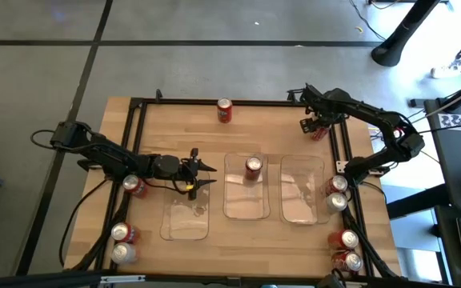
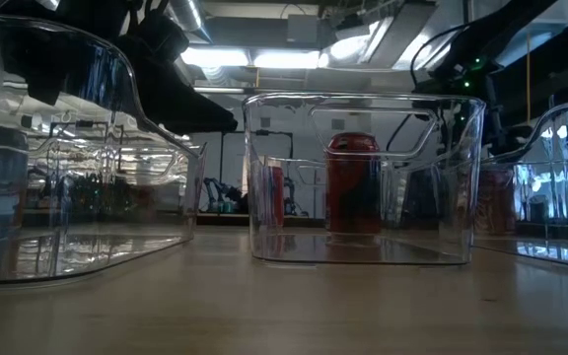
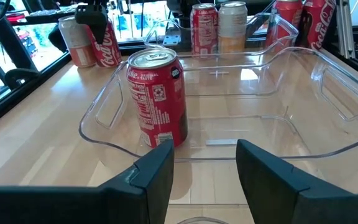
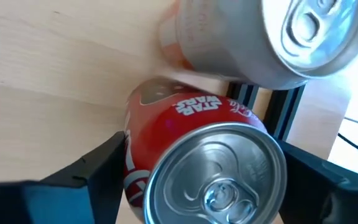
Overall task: Sort soda cans
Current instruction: Put the top right red white soda can into the center transparent bin, then put the top red white soda can into the center transparent bin
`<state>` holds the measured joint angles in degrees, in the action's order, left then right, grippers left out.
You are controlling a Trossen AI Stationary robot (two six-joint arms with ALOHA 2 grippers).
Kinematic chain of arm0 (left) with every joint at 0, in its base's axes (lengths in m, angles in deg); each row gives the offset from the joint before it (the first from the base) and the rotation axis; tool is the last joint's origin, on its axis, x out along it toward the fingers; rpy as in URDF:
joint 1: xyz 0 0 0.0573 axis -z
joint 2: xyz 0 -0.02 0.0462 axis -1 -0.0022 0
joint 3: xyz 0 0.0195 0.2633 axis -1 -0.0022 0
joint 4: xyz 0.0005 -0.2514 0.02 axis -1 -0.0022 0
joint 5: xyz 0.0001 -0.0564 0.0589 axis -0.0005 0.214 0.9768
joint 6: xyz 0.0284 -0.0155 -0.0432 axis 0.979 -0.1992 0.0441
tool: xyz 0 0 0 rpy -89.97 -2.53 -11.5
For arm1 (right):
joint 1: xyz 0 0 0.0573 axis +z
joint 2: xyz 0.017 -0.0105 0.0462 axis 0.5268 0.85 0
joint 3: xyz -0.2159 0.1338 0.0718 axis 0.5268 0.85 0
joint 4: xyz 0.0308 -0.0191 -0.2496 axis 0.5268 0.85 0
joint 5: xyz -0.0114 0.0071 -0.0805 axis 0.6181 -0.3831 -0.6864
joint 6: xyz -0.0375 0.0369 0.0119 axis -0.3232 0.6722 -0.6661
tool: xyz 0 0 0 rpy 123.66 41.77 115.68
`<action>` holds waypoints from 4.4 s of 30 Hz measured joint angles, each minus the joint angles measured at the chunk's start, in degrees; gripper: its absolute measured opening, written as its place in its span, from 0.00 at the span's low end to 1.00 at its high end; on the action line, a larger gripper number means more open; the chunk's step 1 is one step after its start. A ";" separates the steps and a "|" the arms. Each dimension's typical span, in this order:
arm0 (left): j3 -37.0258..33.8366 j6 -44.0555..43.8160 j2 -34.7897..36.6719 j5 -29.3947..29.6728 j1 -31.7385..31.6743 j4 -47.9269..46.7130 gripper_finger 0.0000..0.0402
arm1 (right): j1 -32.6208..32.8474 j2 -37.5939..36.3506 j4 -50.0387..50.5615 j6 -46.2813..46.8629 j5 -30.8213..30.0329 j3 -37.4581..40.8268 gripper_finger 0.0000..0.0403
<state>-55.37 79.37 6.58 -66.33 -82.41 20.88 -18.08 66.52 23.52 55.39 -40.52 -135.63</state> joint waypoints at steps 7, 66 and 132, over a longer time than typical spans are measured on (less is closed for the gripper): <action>0.00 0.02 0.00 -0.01 0.00 -0.01 0.41 | 4.41 -1.53 0.05 -0.29 -0.12 -3.80 0.76; 0.00 0.23 0.00 0.00 0.00 0.44 0.41 | 65.00 13.05 -12.91 0.35 3.98 -25.68 0.77; 0.00 0.12 0.00 0.00 0.00 -0.53 0.41 | 64.89 10.04 20.28 19.66 -0.87 -31.43 0.96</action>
<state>-55.37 79.48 6.58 -66.33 -82.41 20.35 46.81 76.57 43.80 75.05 -41.39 -167.06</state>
